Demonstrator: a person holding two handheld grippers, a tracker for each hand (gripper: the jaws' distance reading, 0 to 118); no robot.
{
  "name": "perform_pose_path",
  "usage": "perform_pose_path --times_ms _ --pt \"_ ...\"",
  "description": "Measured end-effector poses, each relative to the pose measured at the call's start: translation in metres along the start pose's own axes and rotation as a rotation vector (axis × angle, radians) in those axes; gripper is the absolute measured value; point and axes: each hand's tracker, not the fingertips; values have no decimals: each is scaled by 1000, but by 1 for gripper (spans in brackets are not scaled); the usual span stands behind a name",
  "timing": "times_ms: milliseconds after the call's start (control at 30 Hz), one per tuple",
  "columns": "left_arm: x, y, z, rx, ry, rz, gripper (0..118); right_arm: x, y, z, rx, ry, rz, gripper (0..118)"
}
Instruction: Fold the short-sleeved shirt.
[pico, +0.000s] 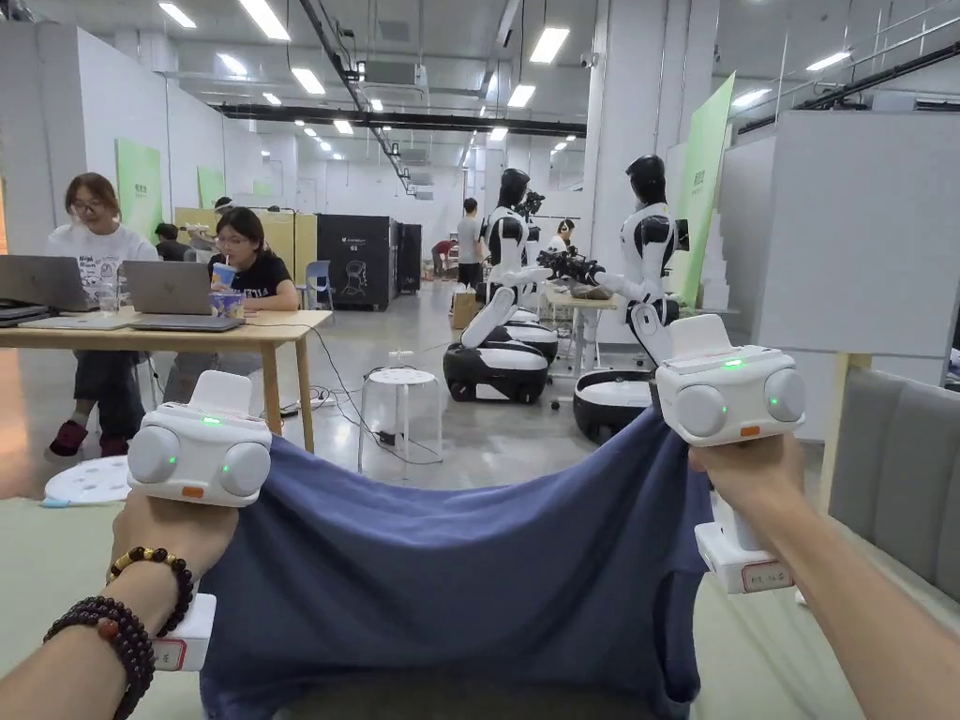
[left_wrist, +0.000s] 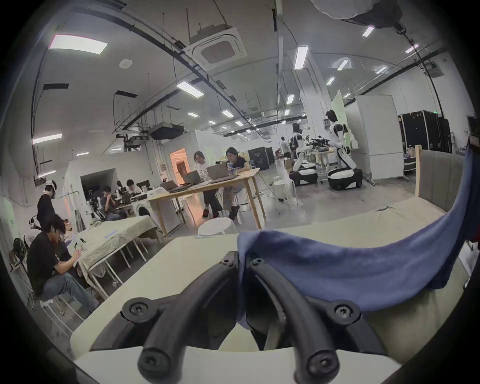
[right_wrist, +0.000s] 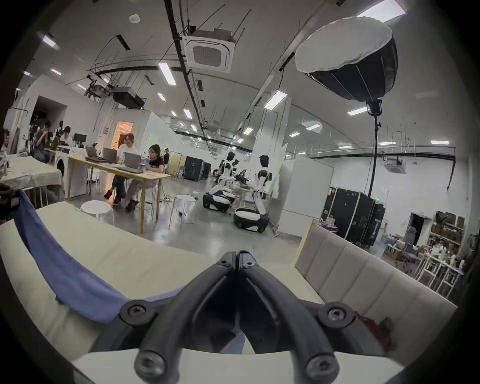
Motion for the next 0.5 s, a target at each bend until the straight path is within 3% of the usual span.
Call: perform_pose_path --times_ms 500 --pt "-28 -128 160 -96 -114 124 3 -7 -138 181 -106 29 -18 1"
